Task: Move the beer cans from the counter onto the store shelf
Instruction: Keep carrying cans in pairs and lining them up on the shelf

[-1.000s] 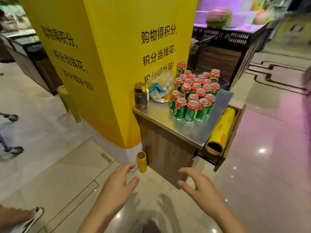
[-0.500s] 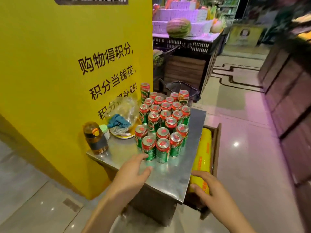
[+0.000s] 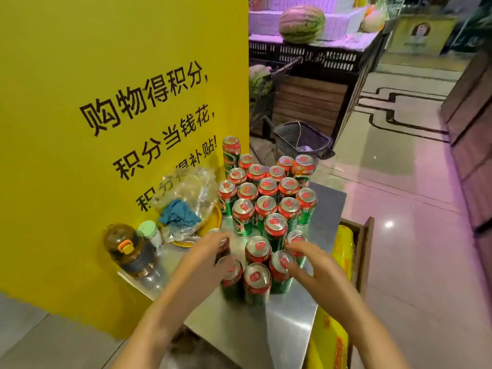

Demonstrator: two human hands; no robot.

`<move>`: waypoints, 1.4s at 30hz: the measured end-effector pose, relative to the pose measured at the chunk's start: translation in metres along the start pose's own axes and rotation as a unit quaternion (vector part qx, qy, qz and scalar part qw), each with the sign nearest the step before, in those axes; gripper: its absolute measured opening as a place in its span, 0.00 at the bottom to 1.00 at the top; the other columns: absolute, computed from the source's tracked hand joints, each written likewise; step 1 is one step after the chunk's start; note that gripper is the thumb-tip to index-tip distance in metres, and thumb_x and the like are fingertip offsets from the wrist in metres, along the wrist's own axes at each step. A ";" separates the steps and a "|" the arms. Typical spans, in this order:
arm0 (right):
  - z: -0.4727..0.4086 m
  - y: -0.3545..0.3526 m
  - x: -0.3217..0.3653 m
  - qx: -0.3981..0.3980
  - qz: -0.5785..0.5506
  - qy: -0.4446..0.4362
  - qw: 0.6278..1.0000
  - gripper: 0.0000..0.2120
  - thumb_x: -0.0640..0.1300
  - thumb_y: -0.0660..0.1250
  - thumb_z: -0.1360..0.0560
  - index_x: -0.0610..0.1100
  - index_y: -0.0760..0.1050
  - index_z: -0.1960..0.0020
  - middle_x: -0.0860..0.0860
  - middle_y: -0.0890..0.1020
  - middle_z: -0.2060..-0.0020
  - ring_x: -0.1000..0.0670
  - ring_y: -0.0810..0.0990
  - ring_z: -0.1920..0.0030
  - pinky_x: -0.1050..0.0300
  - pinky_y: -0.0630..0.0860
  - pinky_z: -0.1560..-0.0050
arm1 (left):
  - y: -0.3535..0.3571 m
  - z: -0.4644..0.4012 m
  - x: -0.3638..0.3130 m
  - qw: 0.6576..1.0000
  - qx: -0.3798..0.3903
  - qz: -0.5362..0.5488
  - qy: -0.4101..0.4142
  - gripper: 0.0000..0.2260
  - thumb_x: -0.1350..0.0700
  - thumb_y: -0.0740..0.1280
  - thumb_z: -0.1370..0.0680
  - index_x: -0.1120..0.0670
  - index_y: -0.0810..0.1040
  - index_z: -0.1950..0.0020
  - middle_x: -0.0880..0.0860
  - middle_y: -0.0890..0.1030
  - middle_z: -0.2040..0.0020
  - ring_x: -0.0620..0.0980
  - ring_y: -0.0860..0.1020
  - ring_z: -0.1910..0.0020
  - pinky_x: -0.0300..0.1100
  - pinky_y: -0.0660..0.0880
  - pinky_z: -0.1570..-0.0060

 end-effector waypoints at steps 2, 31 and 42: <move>-0.022 0.002 0.008 -0.005 0.010 -0.009 1.000 0.16 0.46 0.66 0.24 0.50 0.73 0.36 0.55 0.77 0.41 0.57 0.73 0.45 0.71 0.67 0.46 | -0.009 -0.023 0.019 1.000 0.002 -0.005 -0.016 0.18 0.49 0.63 0.21 0.48 0.68 0.32 0.46 0.72 0.35 0.42 0.70 0.41 0.36 0.65 0.47; -0.262 -0.036 -0.146 -0.223 -0.169 0.300 0.912 0.40 0.43 0.75 0.32 0.45 0.56 0.27 0.54 0.69 0.42 0.52 0.70 0.39 0.63 0.65 0.43 | 0.042 -0.398 0.117 0.949 -0.069 0.274 -0.143 0.45 0.55 0.78 0.35 0.59 0.55 0.26 0.58 0.66 0.29 0.57 0.66 0.30 0.48 0.65 0.33; -0.277 -0.035 -0.176 -0.315 -0.128 0.304 0.890 0.31 0.47 0.79 0.38 0.47 0.68 0.40 0.50 0.79 0.48 0.49 0.79 0.48 0.56 0.75 0.48 | 0.039 -0.414 0.137 0.937 -0.158 0.274 -0.148 0.31 0.55 0.79 0.35 0.58 0.70 0.37 0.56 0.77 0.40 0.56 0.76 0.42 0.41 0.70 0.48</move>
Point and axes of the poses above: each hand's wrist, its own z-axis away from the middle knuckle, its own y-axis out of the palm, x = y × z, the point moved 10 cm from there along -z, towards the middle knuckle
